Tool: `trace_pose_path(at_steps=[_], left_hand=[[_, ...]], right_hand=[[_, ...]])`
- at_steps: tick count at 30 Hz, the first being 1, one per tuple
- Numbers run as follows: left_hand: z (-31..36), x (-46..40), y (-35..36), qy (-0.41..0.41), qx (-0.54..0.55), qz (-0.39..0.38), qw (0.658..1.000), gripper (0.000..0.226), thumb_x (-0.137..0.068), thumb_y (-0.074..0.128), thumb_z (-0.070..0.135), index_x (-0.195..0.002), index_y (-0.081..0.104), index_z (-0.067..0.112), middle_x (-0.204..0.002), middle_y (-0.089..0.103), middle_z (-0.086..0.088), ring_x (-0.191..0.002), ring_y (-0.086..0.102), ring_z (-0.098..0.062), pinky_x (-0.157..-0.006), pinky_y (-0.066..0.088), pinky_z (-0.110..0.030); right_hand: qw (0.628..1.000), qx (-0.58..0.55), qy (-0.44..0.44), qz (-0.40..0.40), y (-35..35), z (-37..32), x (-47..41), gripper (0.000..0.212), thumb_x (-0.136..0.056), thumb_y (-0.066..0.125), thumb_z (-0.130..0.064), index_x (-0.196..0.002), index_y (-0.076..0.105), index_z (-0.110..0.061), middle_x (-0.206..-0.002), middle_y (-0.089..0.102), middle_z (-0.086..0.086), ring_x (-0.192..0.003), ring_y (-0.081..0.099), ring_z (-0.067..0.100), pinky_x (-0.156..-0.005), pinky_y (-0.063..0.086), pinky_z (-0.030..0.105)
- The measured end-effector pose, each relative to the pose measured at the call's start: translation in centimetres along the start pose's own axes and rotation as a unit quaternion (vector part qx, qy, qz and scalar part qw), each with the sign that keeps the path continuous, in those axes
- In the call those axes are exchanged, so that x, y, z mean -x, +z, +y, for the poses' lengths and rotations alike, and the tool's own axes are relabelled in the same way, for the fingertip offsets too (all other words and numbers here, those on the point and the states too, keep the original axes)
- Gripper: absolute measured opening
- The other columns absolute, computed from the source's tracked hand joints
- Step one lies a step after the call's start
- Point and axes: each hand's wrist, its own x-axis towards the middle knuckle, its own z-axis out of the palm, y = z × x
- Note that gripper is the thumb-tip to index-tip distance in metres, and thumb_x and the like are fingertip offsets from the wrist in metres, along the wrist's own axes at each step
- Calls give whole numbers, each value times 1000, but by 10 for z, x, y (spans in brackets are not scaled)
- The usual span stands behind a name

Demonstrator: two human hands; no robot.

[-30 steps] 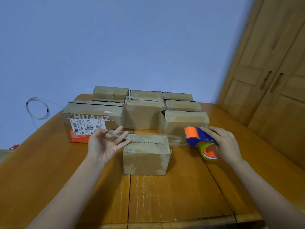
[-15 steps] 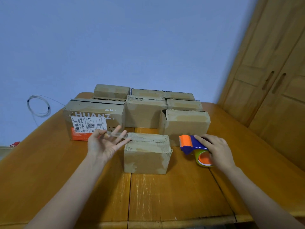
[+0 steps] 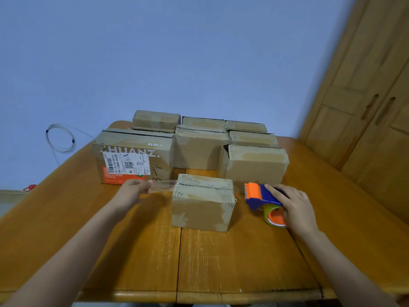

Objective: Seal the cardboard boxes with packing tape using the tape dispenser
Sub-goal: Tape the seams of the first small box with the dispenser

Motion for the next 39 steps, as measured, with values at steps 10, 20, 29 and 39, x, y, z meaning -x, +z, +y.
trace_pose_path(at_steps=[10,20,29,39], left_hand=[[-29,-14,37,-8,-115,31,993,36,-101,47,28,-76,63,7,-87,65,-11,-90,57,-28,-78,38,-32],[-41,-14,56,28,-310,18,950,30,-102,39,30,-88,63,18,-102,64,-2,-106,55,-26,-90,45,-42],[-33,-7,59,49,-127,183,974,27,-98,45,8,-123,56,6,-125,58,-13,-118,52,-29,-97,42,-37],[73,20,119,302,-435,-92,843,99,-77,41,82,-153,17,22,-161,10,-1,-147,7,-19,-118,9,-40]], right_hand=[[1000,-7,-20,-11,1,2,-1,91,-50,93,-9,-131,51,-18,-112,66,11,-99,64,31,-73,54,44],[1000,-10,-19,-8,4,3,-2,94,-49,94,-9,-131,49,-19,-111,66,11,-98,65,32,-73,54,44],[1000,15,-21,-5,2,-2,-5,83,-50,93,-9,-126,61,-17,-109,68,10,-97,66,32,-73,54,44],[1000,-21,20,-13,3,-3,-3,75,-59,89,-7,-128,60,-17,-112,68,9,-101,64,31,-77,52,44]])
